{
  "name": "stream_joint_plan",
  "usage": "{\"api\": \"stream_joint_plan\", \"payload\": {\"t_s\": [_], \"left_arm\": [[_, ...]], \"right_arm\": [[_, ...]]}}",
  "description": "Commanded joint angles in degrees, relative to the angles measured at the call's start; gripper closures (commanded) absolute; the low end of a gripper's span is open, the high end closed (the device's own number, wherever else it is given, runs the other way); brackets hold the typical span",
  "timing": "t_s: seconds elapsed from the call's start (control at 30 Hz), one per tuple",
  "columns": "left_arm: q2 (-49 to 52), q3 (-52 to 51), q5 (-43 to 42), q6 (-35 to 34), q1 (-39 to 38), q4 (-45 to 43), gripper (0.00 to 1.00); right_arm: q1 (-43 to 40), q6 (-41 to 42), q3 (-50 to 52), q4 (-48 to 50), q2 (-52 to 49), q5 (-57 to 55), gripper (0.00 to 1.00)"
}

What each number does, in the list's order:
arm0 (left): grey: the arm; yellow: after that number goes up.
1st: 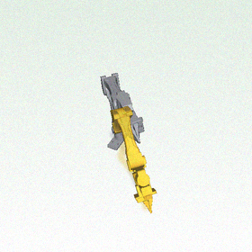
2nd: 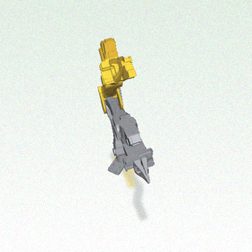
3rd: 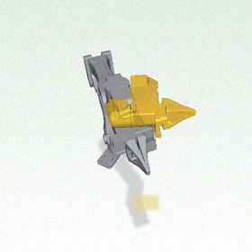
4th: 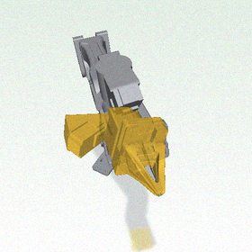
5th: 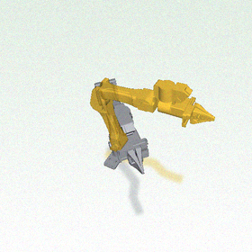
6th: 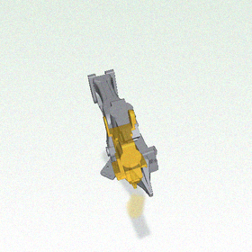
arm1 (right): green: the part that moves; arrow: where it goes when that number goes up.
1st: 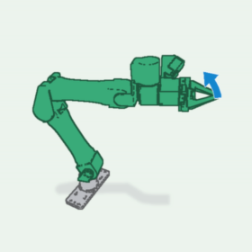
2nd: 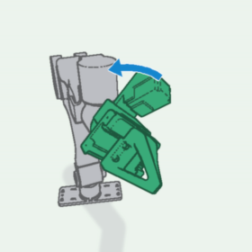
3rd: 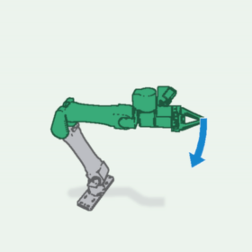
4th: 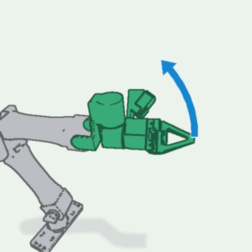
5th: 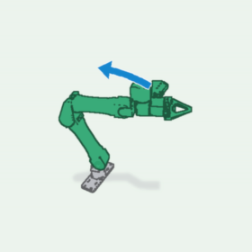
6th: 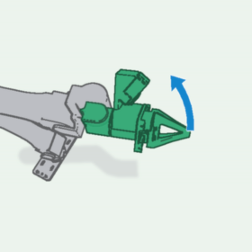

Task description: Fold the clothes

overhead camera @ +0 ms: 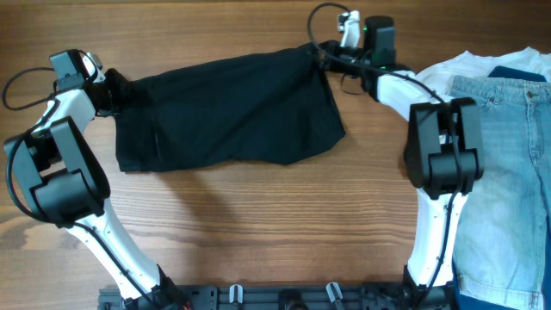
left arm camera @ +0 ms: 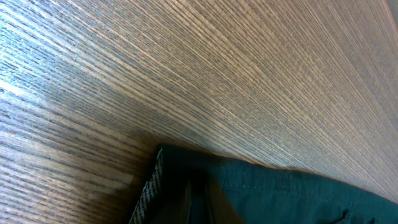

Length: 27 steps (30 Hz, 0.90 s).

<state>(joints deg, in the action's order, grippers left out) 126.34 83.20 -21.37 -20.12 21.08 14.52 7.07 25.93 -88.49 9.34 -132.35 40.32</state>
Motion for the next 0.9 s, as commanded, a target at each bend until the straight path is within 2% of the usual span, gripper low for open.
{"api": "stream_joint_plan", "payload": {"t_s": [0.0,0.23,0.27,0.33,0.4,0.5,0.67,0.87], "left_arm": [[3.1,0.0,0.2,-0.5,-0.2,0.0,0.91],[3.1,0.0,0.2,-0.5,-0.2,-0.2,0.89],[3.1,0.0,0.2,-0.5,-0.2,-0.2,0.89],[3.1,0.0,0.2,-0.5,-0.2,-0.2,0.89],[3.1,0.0,0.1,-0.5,-0.2,-0.2,0.89],[3.1,0.0,-0.1,-0.5,-0.2,-0.2,0.89],[3.1,0.0,-0.3,-0.5,-0.2,-0.2,0.88],[3.1,0.0,-0.3,-0.5,-0.2,-0.2,0.88]], "right_arm": [[-2.3,1.6,-0.4,0.5,1.4,1.0,0.96],[-3.7,1.0,-0.4,-0.5,2.4,1.7,0.96],[-3.3,-0.3,-0.4,-2.5,2.4,1.6,0.84],[-2.0,-5.9,-0.4,-5.9,2.4,1.5,0.53],[-0.1,-8.8,-0.4,-7.5,2.1,-1.2,0.31],[2.0,-9.2,-0.4,-6.2,0.4,-4.7,0.32],[4.3,-9.0,-0.4,-3.8,-2.3,-3.6,0.50],[4.5,-9.0,-0.4,-3.3,-3.4,-7.7,0.44]]}}
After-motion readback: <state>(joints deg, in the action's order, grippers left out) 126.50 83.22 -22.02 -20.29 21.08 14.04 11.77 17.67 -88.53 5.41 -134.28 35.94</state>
